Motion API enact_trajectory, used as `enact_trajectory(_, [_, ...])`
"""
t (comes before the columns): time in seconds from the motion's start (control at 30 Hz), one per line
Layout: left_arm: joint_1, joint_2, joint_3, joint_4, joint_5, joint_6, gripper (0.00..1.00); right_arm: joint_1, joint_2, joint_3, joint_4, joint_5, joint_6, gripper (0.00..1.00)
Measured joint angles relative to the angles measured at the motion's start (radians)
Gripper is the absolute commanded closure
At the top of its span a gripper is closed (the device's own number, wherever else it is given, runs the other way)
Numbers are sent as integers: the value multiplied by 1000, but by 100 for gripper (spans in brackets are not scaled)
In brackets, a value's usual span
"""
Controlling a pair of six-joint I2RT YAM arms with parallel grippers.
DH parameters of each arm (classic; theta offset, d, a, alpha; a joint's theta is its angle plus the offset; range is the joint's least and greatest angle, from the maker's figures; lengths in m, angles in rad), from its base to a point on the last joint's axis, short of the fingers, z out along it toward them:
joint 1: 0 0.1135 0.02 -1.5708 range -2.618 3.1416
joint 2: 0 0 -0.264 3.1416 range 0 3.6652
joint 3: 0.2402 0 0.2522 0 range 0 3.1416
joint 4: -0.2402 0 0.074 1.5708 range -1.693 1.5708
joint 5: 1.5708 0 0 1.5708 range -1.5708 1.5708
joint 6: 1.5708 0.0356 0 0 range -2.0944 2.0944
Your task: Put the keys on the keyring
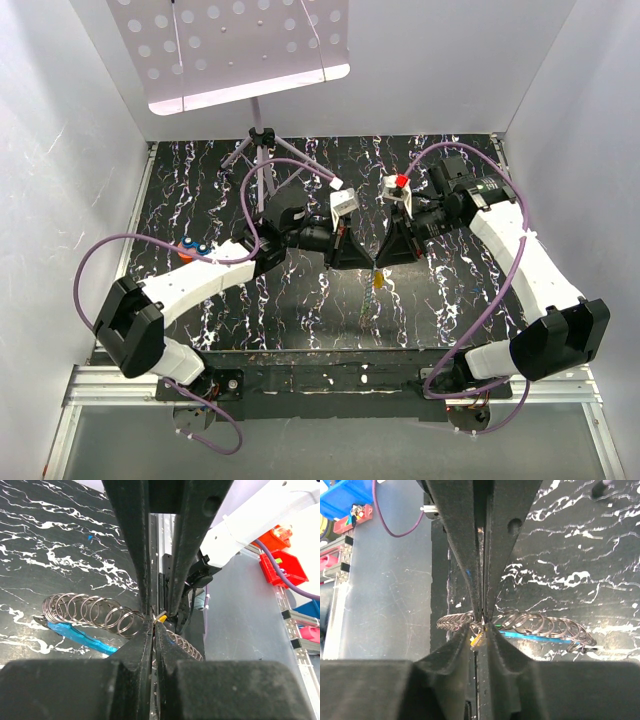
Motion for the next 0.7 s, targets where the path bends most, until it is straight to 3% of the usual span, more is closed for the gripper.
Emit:
enact_trajectory(0.23, [-1,-92,-175,230,-68,-57,100,-86,-6,38,-8,-89,12,61])
enact_trajectory(0.43, [-1,-110,-325,613,-150,-197,100,-121,-84,55,-9,-144,-9,60])
enact_trajectory(0.7, [-1,-53,-367,1020,-256,-373,100,-121,-109,119,-18,-194,-23,60])
